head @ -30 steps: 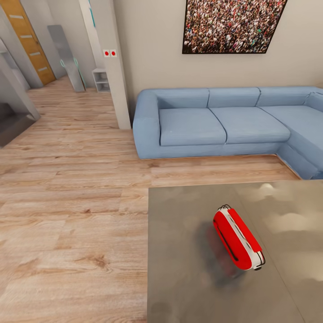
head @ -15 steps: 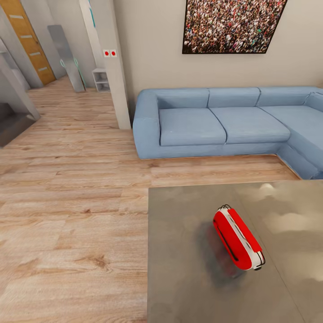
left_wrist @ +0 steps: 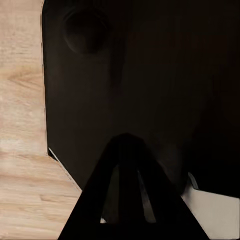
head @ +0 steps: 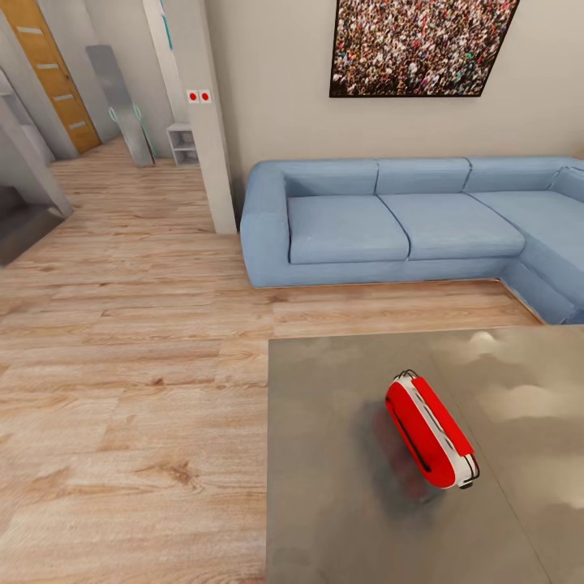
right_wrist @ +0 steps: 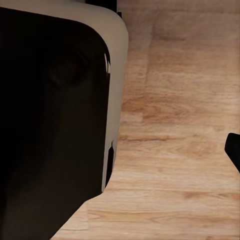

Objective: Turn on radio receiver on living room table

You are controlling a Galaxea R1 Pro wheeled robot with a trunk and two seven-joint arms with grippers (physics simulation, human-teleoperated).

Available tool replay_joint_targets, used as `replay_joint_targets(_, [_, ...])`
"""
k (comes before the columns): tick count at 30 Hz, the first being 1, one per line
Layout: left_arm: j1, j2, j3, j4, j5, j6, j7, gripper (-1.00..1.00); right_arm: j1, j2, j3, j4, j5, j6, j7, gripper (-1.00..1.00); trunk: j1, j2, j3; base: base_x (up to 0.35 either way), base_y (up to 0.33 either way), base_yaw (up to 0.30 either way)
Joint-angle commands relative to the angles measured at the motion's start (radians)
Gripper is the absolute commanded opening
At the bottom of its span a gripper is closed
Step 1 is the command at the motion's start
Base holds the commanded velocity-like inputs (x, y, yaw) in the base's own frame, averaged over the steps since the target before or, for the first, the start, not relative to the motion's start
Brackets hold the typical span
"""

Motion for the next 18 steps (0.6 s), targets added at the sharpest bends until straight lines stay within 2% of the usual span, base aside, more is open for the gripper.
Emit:
replay_joint_targets(1, [0.000,0.005,0.000,0.001,0.000,0.000,0.003,-1.00,0.000,0.000,0.000,0.000,0.000,0.000,0.000,1.00,0.000,0.000,0.000,0.000,0.000,0.000])
replay_joint_targets(6, [0.000,0.036,-0.001,0.003,-0.002,0.000,0.006,-1.00,0.000,0.000,0.000,0.000,0.000,0.000,0.000,1.00,0.000,0.000,0.000,0.000,0.000,0.000])
replay_joint_targets(18, [0.000,0.041,-0.004,0.003,-0.003,0.000,0.007,-1.00,0.000,0.000,0.000,0.000,0.000,0.000,0.000,1.00,0.000,0.000,0.000,0.000,0.000,0.000])
